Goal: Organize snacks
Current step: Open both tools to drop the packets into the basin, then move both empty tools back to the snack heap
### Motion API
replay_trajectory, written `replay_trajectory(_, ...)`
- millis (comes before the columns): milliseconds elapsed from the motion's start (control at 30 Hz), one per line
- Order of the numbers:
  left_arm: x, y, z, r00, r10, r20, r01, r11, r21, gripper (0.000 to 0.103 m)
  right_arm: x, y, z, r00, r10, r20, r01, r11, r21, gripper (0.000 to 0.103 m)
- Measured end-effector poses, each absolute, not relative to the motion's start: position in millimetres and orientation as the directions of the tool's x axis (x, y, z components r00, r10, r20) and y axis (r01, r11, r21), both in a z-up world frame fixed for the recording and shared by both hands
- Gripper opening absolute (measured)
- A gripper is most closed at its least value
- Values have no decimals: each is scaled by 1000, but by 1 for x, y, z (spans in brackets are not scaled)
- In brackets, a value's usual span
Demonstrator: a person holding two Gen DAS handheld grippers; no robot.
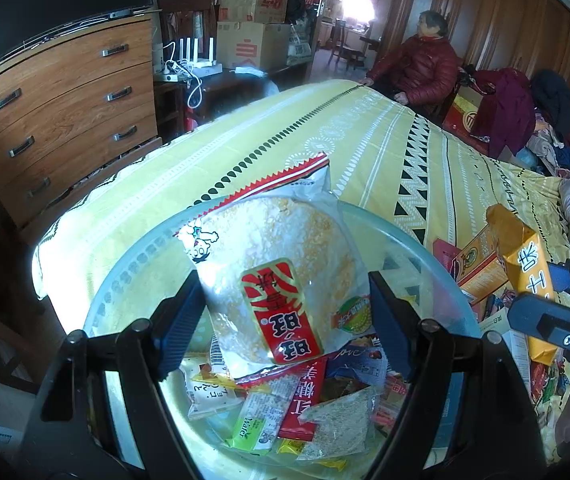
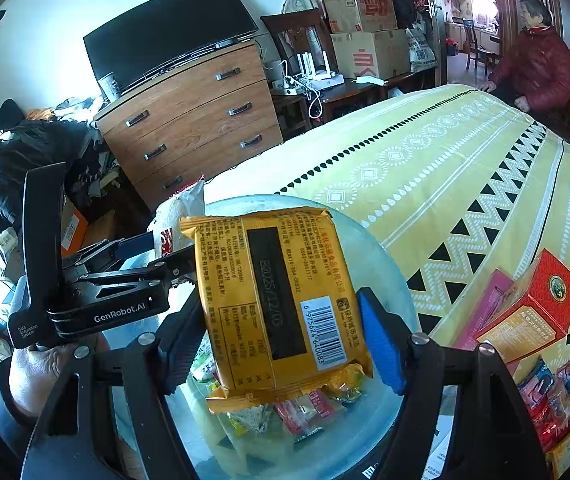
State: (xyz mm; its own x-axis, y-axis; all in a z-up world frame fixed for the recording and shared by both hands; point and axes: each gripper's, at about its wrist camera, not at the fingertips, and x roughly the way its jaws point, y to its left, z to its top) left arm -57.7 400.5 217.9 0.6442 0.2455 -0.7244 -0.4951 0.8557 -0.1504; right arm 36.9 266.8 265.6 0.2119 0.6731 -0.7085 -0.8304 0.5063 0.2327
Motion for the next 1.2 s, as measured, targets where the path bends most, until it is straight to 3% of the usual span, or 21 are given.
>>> replay_trajectory(333, -56, 398, 216, 628, 256, -735, -507, 852, -135, 81, 39, 269, 263, 207, 673, -710, -829, 506, 238, 76)
replay_trajectory(500, -58, 397, 216, 622, 266, -736, -514, 848, -128, 89, 39, 268, 266, 210, 679, -704, -828, 506, 241, 77)
replay_trajectory(700, -58, 396, 216, 603, 298, -740, -537, 838, -100, 102, 37, 258, 267, 228, 694, -683, -817, 518, 253, 90)
replay_trajectory(900, -60, 380, 225, 609, 312, -730, -534, 841, -86, 103, 31, 232, 279, 295, 703, -647, -801, 551, 234, 92)
replay_trajectory(1000, -70, 343, 251, 701, 266, -662, -452, 883, -124, 103, 7, 177, 296, 440, 719, -537, -770, 610, 186, 92)
replay_trajectory(1067, -72, 297, 270, 769, 203, -607, -341, 932, -120, 103, -18, 122, 299, 567, 692, -447, -720, 680, 138, 97)
replay_trajectory(1100, -73, 267, 279, 800, 147, -581, -264, 957, -121, 103, -29, 95, 297, 622, 666, -412, -687, 716, 121, 103)
replay_trajectory(1200, -74, 176, 294, 842, -28, -539, -30, 995, -97, 103, -61, -16, 265, 787, 495, -368, -503, 860, 81, 103)
